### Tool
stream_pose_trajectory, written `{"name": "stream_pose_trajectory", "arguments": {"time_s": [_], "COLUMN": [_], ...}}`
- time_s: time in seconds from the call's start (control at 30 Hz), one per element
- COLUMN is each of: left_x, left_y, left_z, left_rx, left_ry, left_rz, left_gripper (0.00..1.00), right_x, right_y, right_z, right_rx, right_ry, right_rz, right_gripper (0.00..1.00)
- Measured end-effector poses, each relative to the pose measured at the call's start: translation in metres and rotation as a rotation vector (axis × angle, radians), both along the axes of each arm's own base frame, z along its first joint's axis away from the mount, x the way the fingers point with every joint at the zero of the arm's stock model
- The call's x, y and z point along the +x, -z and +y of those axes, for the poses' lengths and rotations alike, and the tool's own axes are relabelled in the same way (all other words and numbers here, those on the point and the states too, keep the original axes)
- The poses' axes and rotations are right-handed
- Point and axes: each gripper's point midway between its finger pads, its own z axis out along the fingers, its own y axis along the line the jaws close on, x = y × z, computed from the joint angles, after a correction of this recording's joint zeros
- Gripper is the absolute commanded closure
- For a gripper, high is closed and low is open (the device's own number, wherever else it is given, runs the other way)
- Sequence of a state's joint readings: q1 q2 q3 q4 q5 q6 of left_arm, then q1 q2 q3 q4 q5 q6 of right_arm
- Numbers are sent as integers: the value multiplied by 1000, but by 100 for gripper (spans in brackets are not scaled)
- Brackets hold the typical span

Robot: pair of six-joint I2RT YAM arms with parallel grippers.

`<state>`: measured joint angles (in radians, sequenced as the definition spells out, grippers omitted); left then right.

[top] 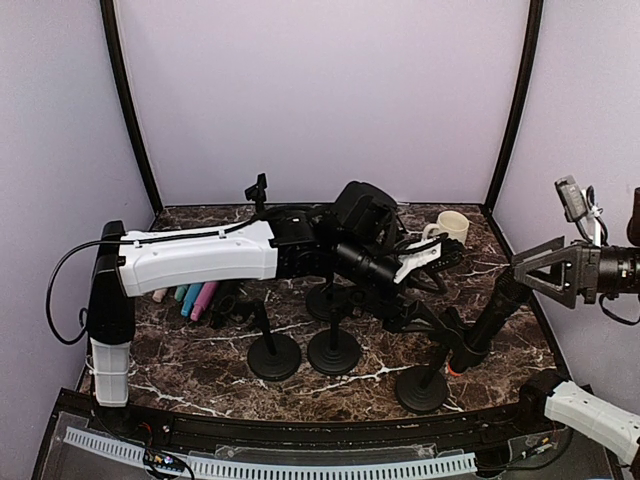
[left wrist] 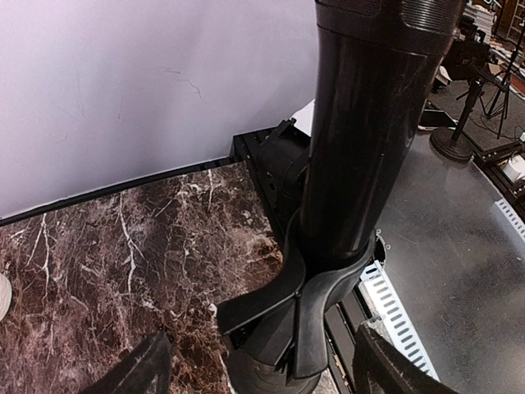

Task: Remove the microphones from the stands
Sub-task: Hold the microphone from the microphone stand.

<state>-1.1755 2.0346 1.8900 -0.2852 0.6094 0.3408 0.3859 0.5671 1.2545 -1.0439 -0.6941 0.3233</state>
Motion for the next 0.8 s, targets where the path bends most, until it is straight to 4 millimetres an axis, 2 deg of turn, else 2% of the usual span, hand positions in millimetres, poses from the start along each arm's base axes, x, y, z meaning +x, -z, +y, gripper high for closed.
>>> {"name": "stream_pose_trajectory", "arguments": {"time_s": [0.1, 0.3, 0.53, 0.8], "left_x": [1, 6, 6, 2], "left_y": [1, 6, 21, 23], "left_z": [0, -3, -6, -9], "left_rx": [3, 18, 47, 46], "left_ry": [-6, -35, -35, -6], "left_rz": [5, 6, 32, 52], "left_gripper": [21, 21, 19, 18], "right_x": [0, -2, 1, 15], "right_y": [11, 16, 20, 19], "right_z": [3, 7, 9, 12], "right_rx": [-17, -31, -53, -67], "right_ry": [-28, -76, -89, -82], "right_rz": [29, 27, 9, -40], "right_gripper": [3, 7, 27, 35]}}
